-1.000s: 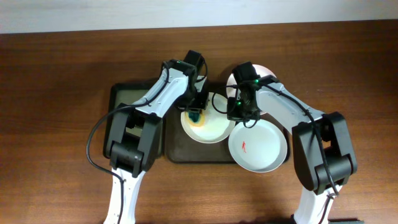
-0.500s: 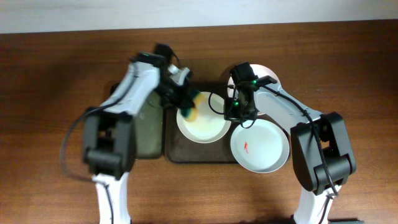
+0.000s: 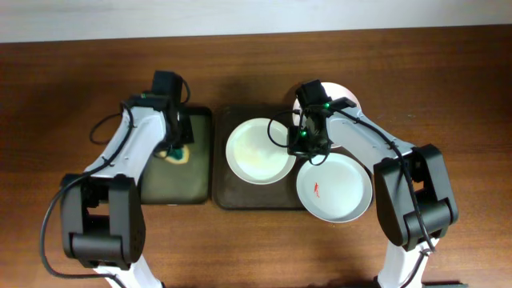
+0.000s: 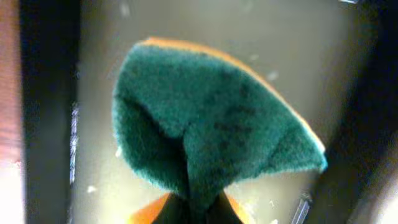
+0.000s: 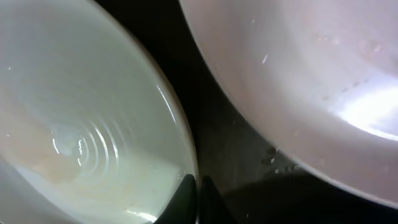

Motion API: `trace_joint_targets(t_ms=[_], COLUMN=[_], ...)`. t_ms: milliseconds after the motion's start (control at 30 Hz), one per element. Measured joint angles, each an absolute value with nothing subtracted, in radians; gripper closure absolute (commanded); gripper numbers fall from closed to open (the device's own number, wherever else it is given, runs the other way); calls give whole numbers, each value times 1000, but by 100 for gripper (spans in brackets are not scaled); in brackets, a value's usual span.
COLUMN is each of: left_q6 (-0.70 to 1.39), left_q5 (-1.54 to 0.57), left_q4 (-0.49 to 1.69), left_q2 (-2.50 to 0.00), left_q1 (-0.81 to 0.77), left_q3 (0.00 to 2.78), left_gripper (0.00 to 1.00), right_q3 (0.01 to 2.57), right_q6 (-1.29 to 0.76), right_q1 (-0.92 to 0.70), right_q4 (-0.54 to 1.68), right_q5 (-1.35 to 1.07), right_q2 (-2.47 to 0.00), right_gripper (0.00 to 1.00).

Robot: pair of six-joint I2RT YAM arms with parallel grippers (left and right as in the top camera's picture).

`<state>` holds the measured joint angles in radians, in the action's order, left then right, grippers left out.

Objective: Clean dirty plates on tray and stack at the side
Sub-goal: 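Return the sponge to the black tray, open left gripper, raise it, then grasp the white plate rim with right gripper and lift it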

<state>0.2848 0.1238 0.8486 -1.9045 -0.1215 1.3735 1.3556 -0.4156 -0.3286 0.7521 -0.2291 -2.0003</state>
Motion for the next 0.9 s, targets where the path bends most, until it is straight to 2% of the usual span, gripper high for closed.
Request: trace_joint_targets(t_ms=[100,233,267,300,333,367,433,500,633,767,900], left_q6=[286,286,286,286,283,289,296,299,300,300,300], left_q5=[150,165,166,166,166,168,170,170,170,170,175], left_q4=[763,727,723,719,717,717,717,719,769,807,782], left_q2=[-1905,-1905,-1906,-1905,-1906,-1905,-1905,-1905,-1894,-1771,-1497], left_q1=[-106,-83,-83,-83,-83,-83,-83,-83,-83,-80,15], left_q3=[1258,1236,1236,1236,1236,1236,1236,1236,1240,1303,1391], left_gripper=[100,98,75,61,51,37,18,0,0,0,1], right_q3=[1355,1355,1355,1355,1355,1355,1355,1355,1355,1355,1355], right_q6=[-415,-416,-415,-415,-415,-415,-415,-416,-416,-416,-416], right_q1=[-329,-329,-329,-329,-329,-329,-329,-329,-329,-329,-329], right_q4=[750,750,750,750,750,750,750,748,747,747,746], right_q5=[-230,-230,-230,-230,-230,-230,-230,-231,-231,-231,-230], right_q2=[-2000,-2000,-2000,-2000,-2000,-2000,-2000,-2000,-2000,-2000,-2000], right_gripper=[95,95,95,95,94,94,85,85,85,85,77])
